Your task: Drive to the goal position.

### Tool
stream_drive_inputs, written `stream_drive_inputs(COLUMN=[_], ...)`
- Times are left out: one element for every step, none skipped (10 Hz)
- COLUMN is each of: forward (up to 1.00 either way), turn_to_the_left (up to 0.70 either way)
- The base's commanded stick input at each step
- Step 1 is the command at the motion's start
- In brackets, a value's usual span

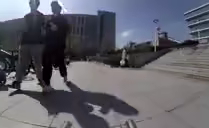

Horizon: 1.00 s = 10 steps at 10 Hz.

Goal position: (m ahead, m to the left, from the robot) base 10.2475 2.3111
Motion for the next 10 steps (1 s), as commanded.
stream_drive_inputs(forward=[1.0,1.0,1.0,1.0,1.0,1.0,1.0,1.0,1.0,1.0], turn_to_the_left=[0.0,0.0,0.0,0.0,-0.05,-0.3,-0.4,-0.4,-0.4,-0.4])
